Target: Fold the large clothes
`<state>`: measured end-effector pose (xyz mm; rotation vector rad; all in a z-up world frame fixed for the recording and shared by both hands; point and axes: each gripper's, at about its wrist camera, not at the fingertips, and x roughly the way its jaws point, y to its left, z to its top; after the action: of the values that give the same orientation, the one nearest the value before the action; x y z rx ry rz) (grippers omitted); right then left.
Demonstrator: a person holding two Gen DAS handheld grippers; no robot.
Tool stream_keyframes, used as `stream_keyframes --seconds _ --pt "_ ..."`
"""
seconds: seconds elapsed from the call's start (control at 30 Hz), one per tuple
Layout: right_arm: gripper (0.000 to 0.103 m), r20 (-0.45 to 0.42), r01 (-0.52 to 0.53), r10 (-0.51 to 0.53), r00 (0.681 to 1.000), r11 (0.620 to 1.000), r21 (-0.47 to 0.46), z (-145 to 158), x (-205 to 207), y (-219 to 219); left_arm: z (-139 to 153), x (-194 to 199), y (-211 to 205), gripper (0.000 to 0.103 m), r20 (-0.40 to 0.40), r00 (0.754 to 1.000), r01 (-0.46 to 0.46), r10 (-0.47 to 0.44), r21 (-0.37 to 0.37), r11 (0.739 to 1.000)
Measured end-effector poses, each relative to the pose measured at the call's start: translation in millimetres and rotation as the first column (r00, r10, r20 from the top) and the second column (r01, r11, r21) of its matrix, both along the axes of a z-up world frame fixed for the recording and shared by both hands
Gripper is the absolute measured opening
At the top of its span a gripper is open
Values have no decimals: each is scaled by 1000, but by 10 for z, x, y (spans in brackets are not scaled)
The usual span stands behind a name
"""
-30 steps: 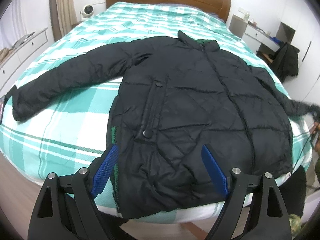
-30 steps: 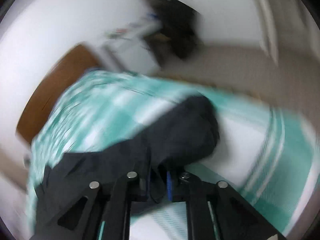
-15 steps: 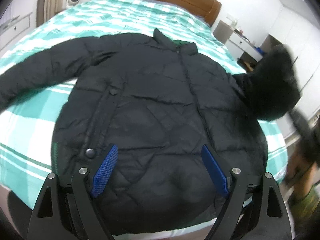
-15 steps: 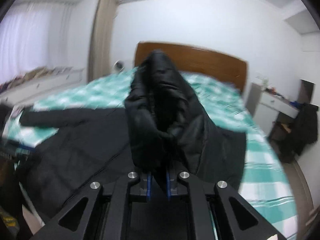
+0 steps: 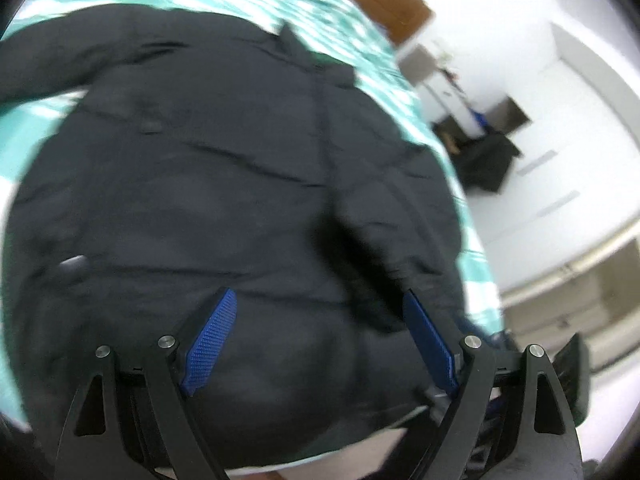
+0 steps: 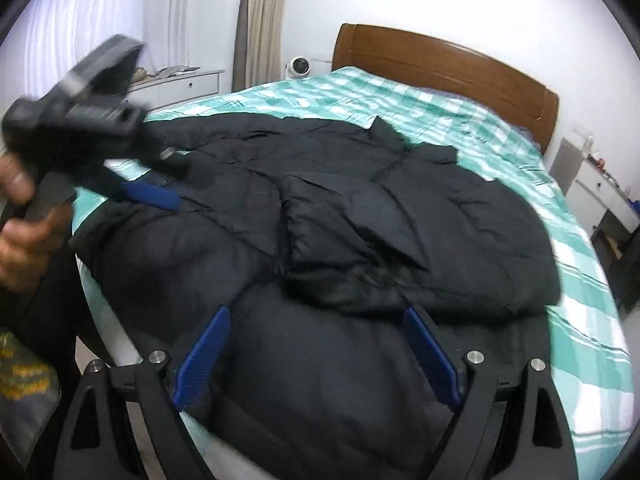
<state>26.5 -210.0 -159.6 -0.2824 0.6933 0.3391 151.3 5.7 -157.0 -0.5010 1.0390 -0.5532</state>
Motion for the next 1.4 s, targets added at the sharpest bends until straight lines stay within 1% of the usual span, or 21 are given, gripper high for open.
stream_keyframes --seconds 0.07,0.1,0.17,0.23,0.27,0.3,0.37,0.4,0.5,0.63,0.7,0.73,0.77,0.87,0.93,1.07,1.13,1.27,1.33,1.37,1.4 --pt "90 -3 29 -29 1000 1000 9 13 -145 -53 51 102 -250 86 21 998 62 -61 -10 998" --pt "90 -6 48 -48 999 999 20 21 -171 -87 54 175 -408 86 30 995 90 -90 6 996" --pt "90 -10 83 -82 997 995 48 45 -196 -145 15 317 -683 85 28 993 111 -113 74 991" --pt "90 -8 115 -114 993 991 66 79 -213 -211 -38 399 -866 76 16 994 109 -112 155 982" --pt "90 -6 130 -130 992 989 75 105 -258 -246 -51 423 -943 48 17 994 99 -105 213 972" --pt "90 -4 146 -147 989 986 83 126 -258 -269 -53 435 -979 25 15 994 99 -106 243 965" --pt "90 7 175 -177 984 980 96 175 -299 -358 -17 474 -960 8 11 994 102 -107 217 971" --pt "90 13 185 -187 982 978 97 182 -280 -391 50 495 -945 6 19 994 103 -110 221 970" --pt "90 38 232 -236 971 969 90 224 -316 -566 359 601 -836 4 101 990 63 -94 271 960" --pt "90 28 296 -299 954 951 91 236 -253 -823 815 970 -557 4 213 976 -30 -46 342 939" --pt "90 24 327 -331 943 940 101 248 -221 -928 999 1249 -410 4 268 963 -96 -14 392 915" --pt "90 23 341 -345 938 934 110 259 -209 -974 1063 1371 -353 4 296 955 -128 -3 423 897" --pt "90 21 352 -356 934 929 119 268 -188 -1009 1126 1535 -290 4 335 942 -172 8 463 869" --pt "90 18 372 -377 926 920 126 280 -145 -1104 1101 1906 -170 4 372 927 -249 42 530 811" --pt "90 10 375 -379 925 919 124 263 -93 -1117 1005 2086 -84 4 358 931 -273 74 546 792" --pt "90 -14 369 -371 929 921 127 236 20 -1120 664 2382 52 4 323 939 -297 115 597 745" --pt "90 -21 358 -358 933 924 132 247 148 -1151 506 2467 135 4 294 946 -295 139 597 746" --pt "90 -35 312 -310 950 940 139 367 567 -1245 198 2463 250 6 222 963 -255 150 581 773" --pt "90 -38 285 -283 958 948 138 423 880 -1291 157 2488 253 9 210 967 -241 144 574 782" --pt "90 -44 270 -266 963 953 141 451 1085 -1319 156 2499 269 13 199 970 -232 142 567 790" --pt "90 -51 263 -259 965 954 141 464 1233 -1333 180 2493 286 22 187 972 -226 144 554 801"
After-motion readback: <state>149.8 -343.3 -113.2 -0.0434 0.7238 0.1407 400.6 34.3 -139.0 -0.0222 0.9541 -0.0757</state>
